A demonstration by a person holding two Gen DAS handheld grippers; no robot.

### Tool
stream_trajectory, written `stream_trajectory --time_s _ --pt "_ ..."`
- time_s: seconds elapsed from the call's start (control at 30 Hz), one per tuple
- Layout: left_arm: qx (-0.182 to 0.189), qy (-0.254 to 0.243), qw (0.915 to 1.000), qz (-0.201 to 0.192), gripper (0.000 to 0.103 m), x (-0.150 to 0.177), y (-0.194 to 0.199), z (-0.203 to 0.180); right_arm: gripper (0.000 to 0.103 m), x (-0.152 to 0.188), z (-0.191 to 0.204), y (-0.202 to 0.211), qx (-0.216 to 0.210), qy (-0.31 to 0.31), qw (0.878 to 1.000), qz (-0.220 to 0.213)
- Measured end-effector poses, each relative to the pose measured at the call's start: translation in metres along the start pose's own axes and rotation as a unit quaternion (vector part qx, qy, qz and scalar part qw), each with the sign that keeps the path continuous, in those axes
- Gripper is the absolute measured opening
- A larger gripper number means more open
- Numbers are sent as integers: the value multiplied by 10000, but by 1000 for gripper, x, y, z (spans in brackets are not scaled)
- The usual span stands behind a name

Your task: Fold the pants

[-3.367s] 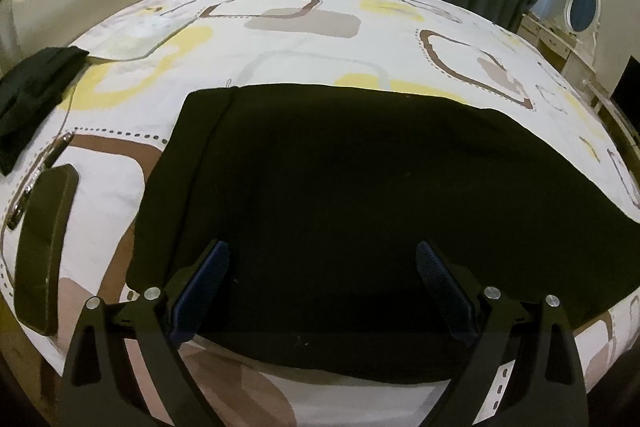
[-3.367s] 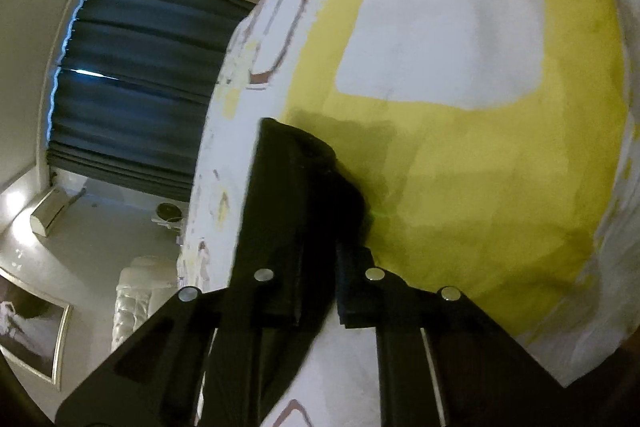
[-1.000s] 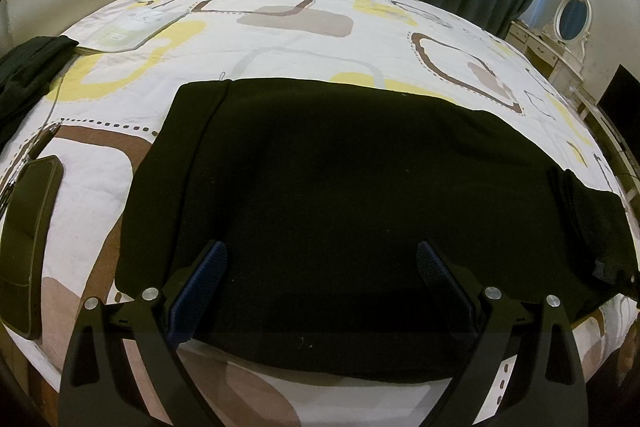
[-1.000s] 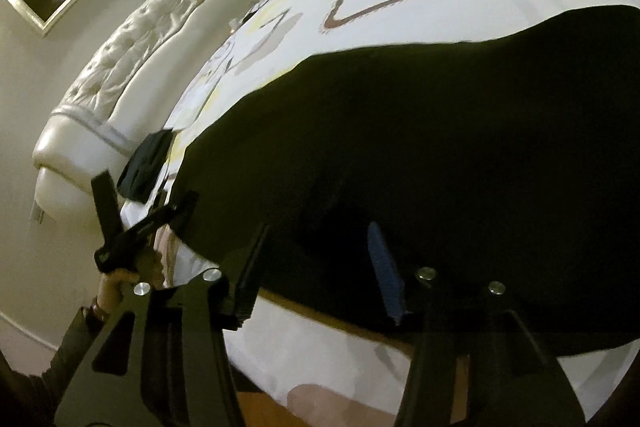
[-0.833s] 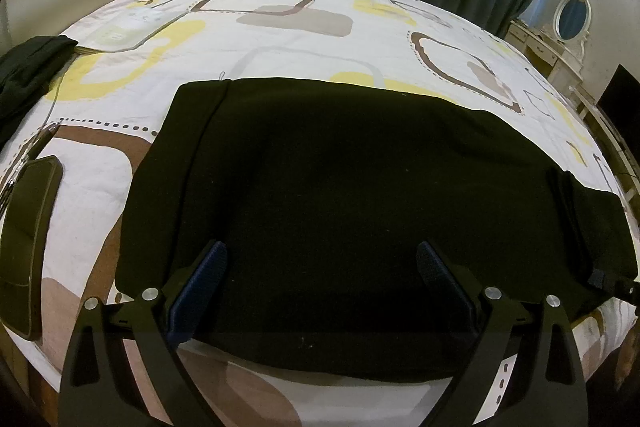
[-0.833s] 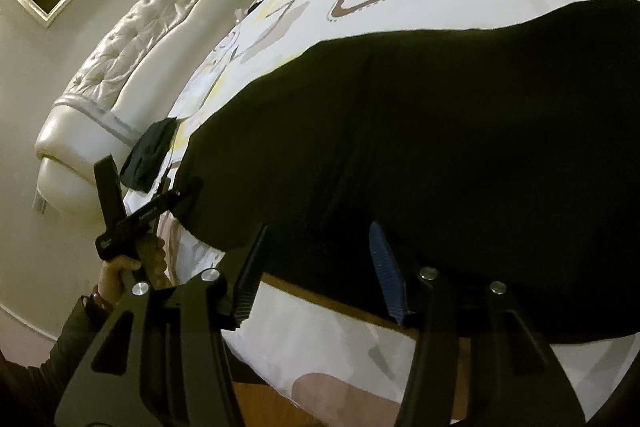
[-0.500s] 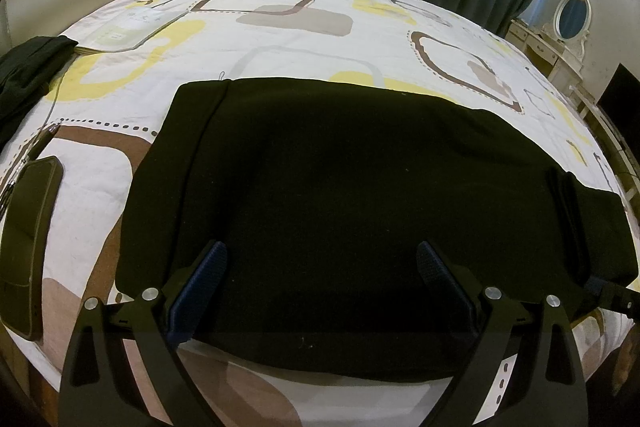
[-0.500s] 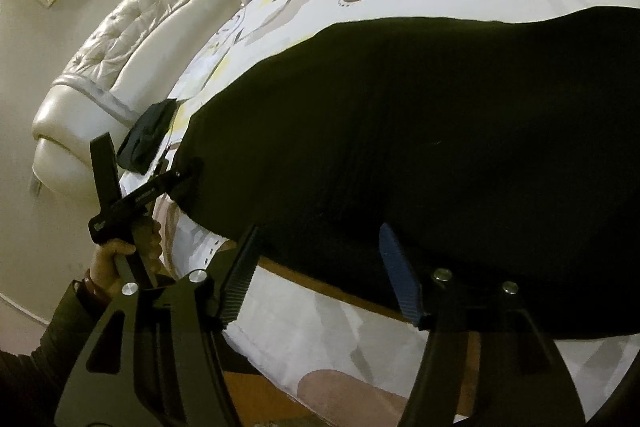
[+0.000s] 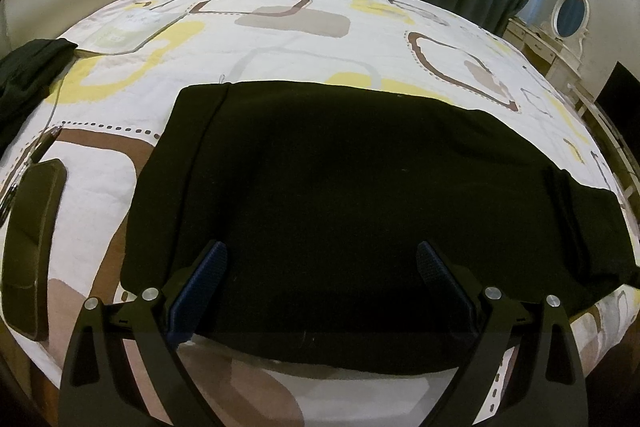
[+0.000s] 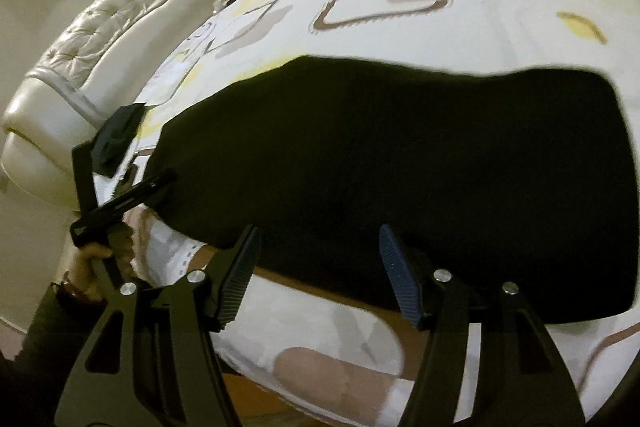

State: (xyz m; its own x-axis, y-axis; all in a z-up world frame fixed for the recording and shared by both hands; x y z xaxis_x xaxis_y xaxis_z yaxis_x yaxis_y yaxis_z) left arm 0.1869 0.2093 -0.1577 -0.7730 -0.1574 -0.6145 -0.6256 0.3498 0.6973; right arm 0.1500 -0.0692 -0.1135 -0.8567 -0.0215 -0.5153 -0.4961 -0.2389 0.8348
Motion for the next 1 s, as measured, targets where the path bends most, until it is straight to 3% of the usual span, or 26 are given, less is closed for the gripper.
stream_trajectory --time_s 0.17,0.33,0.5,0.67,0.83,1.0 --pt "53 75 10000 -20 95 0 7 0 62 -12 -14 1 99 -96 9999 -101" --pt "14 224 9996 -177 95 0 24 8 62 -11 -12 -8 -80 -230 9997 23" --pt "729 954 9919 -415 95 -2 44 25 62 -6 -12 -10 -147 -277 9995 67" --pt "1044 1367 9825 -708 95 -9 64 42 62 -5 -10 -11 -253 -358 9990 101" --pt "938 1611 9809 -560 95 -6 62 73 62 -4 -3 -12 -340 -337 9988 122" --pt "1188 1751 9764 -429 95 -16 56 90 62 -4 2 -12 -395 -329 9986 145"
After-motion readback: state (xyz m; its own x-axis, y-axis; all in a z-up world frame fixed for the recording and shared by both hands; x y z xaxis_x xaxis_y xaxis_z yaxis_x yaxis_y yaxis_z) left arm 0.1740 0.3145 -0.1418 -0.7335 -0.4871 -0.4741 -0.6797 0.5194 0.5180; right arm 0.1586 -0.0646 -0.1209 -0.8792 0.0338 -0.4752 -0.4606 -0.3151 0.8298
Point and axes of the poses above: each gripper's, at about its wrist camera, not at the fingertips, and y roughly against the way its jaws point, z to its left, x to its underside, the point moved 9 cm from there along -y, roughly the way its jaws point, and after that the axes turned 15 degrees about x, right-handed, at the moved point
